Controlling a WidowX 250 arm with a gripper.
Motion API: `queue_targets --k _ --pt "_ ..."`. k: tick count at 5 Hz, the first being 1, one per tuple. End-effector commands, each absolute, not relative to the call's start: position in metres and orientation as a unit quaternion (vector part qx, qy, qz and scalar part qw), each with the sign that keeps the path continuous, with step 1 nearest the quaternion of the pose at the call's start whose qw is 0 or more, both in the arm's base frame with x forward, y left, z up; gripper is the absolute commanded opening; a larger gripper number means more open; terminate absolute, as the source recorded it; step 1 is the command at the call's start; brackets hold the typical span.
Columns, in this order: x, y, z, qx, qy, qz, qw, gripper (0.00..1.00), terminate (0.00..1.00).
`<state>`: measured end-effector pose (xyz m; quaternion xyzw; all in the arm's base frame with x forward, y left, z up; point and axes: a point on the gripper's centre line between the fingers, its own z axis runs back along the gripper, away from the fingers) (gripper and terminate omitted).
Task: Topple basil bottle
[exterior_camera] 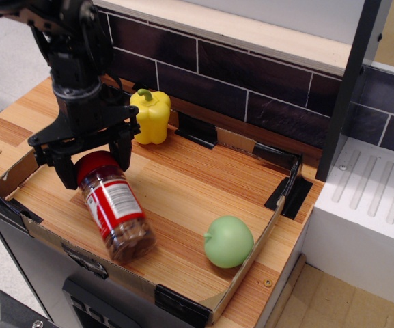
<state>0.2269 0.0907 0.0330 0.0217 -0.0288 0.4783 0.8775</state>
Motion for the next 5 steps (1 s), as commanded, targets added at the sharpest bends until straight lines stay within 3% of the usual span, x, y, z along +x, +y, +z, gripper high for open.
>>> queue_targets --k 1,2,4,5 --pt "0.227 0.101 0.084 0.024 -0.087 0.427 0.9 1.0 0.0" --pt "0.229 0.101 0.091 0.045 -0.106 0.419 0.901 1.0 0.0" --pt "0.23 0.098 0.103 0.046 -0.111 0.411 0.904 1.0 0.0" --pt "0.23 0.098 0.103 0.046 -0.111 0.411 0.904 1.0 1.0"
